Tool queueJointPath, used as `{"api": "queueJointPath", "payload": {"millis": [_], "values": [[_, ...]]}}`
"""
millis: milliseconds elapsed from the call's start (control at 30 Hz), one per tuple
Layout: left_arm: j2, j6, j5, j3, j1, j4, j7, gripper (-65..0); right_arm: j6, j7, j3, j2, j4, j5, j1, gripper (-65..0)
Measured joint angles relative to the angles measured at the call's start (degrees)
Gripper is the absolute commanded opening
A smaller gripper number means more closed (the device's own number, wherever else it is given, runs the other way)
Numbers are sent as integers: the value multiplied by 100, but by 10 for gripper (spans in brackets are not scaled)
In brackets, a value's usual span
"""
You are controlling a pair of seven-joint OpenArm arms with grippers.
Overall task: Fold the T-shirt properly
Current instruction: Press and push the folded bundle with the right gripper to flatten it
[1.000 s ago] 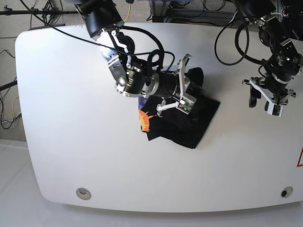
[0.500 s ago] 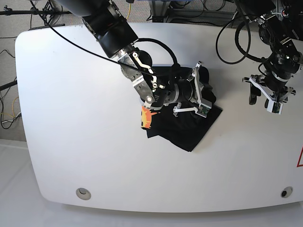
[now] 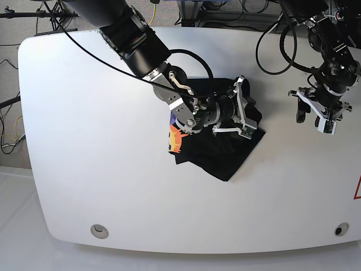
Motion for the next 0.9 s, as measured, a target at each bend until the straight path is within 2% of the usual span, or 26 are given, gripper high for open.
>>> {"api": "queueJointPath", "payload": {"millis": [133,200,633,900], "values": [[0,-2,0,-2,7,-2,0,-337,-2,44,-2,-118,2,0,22,-317],[0,-2,0,-2,7,-2,0,-337,15,42,-7,-155,2,13,33,-300],[0,-2,0,-2,7,0,2,-337,11,103,11,-127,59,17,490,-341],[0,-2,-2,11,7,7,2,-337,22,-11,197,-160,579,33,796,-338]]}}
